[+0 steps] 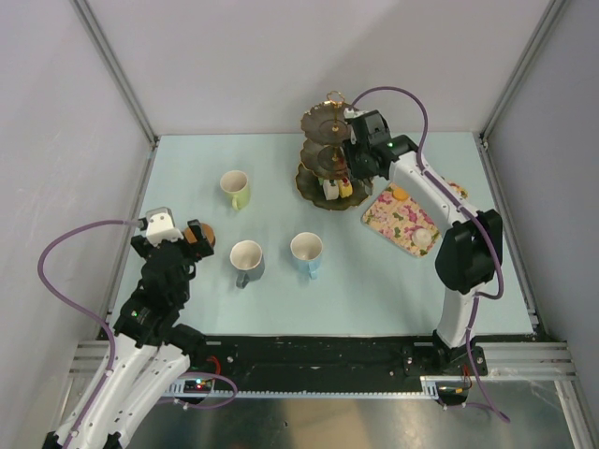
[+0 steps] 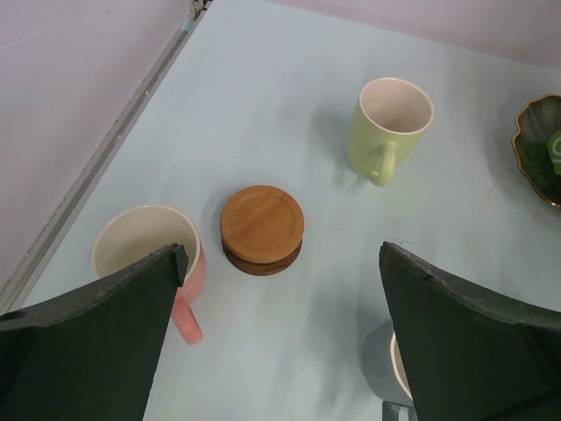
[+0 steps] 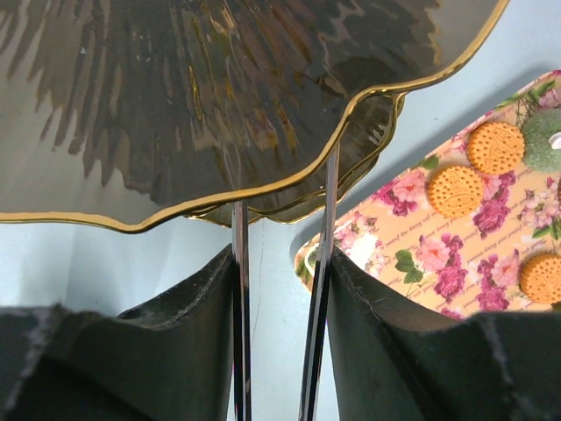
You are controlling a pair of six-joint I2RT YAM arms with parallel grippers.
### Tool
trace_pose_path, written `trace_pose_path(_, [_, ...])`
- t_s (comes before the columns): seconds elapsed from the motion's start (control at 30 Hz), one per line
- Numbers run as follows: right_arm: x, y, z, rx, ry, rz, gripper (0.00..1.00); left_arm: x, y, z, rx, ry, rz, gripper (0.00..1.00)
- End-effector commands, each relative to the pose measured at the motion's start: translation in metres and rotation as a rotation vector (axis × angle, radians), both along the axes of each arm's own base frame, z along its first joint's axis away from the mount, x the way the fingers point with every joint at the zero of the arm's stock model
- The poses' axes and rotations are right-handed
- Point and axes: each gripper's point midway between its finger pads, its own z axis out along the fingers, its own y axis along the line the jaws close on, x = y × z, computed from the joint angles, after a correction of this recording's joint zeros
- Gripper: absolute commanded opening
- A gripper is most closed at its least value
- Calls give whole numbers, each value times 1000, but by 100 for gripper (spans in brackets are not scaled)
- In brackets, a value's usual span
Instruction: Serve the afternoon tea
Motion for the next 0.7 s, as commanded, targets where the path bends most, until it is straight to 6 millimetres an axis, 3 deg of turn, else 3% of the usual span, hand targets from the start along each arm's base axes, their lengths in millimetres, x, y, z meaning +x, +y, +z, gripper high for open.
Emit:
trace_pose_path(0.0, [12, 0, 21, 22, -71, -4, 46, 1, 0, 6, 9, -25, -1, 99])
trace_pose_path(0.37, [-6, -12, 36, 6, -93, -9, 59, 1, 0, 7, 6, -28, -5, 98])
trace_pose_path(0.67, [-43, -49, 50, -36, -115, -64, 60, 0, -1, 7, 4, -30, -8, 98])
